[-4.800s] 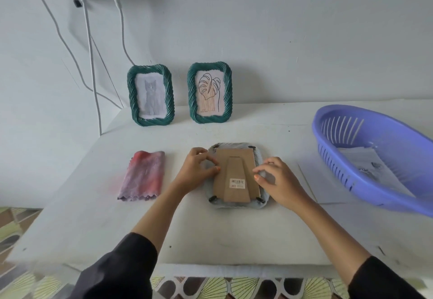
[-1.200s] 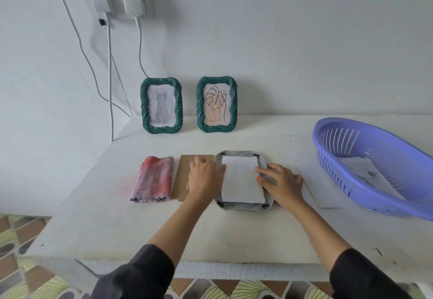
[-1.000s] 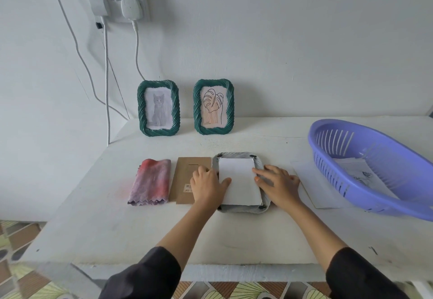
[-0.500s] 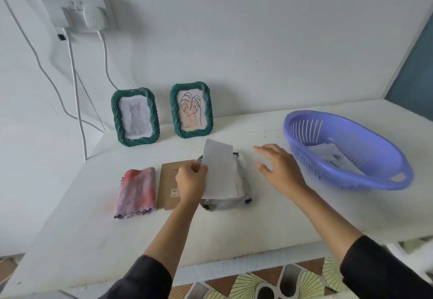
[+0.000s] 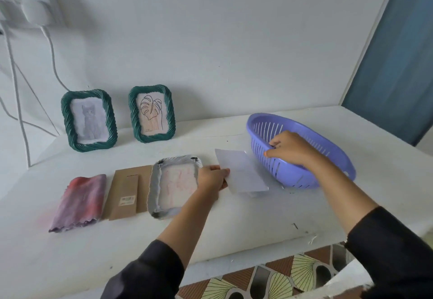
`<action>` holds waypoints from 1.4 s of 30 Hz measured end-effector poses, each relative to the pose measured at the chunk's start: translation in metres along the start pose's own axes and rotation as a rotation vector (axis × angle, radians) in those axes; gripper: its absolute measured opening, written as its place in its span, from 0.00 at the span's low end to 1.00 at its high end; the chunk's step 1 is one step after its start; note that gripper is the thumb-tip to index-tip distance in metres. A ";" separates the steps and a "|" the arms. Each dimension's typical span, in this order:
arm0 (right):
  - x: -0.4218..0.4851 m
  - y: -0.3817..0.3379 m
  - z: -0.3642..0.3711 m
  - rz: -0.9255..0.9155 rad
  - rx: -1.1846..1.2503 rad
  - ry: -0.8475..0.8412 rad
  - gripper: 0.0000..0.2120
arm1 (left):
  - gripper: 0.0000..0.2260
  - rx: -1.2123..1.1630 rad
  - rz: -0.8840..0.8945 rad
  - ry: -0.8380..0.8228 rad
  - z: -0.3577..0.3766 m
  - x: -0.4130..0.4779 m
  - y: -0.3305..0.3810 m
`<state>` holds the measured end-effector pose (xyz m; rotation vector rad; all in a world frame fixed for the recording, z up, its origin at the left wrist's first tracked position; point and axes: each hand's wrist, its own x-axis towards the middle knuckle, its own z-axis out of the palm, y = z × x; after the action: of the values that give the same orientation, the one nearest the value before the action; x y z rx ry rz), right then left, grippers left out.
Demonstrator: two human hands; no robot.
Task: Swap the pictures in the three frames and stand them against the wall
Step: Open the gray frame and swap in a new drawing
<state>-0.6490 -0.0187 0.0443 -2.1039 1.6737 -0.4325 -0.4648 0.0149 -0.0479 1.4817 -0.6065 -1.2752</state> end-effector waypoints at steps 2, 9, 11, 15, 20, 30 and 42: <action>0.005 0.004 -0.009 -0.024 0.036 -0.020 0.15 | 0.09 -0.006 -0.016 -0.012 0.018 0.004 -0.003; 0.012 0.010 -0.016 -0.086 0.119 -0.089 0.14 | 0.08 0.086 0.016 0.037 0.054 0.017 -0.012; 0.012 0.012 -0.013 -0.100 0.127 -0.091 0.15 | 0.06 0.173 0.050 0.081 0.060 0.019 -0.015; 0.010 0.013 0.002 -0.094 0.070 -0.081 0.21 | 0.06 0.347 0.130 0.157 0.066 0.013 -0.017; -0.002 0.012 0.025 -0.111 0.020 -0.092 0.16 | 0.20 0.579 0.173 0.163 0.067 0.008 -0.018; 0.030 0.058 -0.019 0.266 -0.340 -0.315 0.24 | 0.17 0.478 0.471 0.047 0.075 -0.015 0.027; 0.040 0.084 -0.002 0.414 -0.375 -0.207 0.18 | 0.18 0.502 0.470 0.030 0.081 -0.018 0.029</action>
<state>-0.7116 -0.0743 0.0029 -1.8772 2.1134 0.2349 -0.5386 -0.0090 -0.0058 1.6204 -1.2384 -0.7608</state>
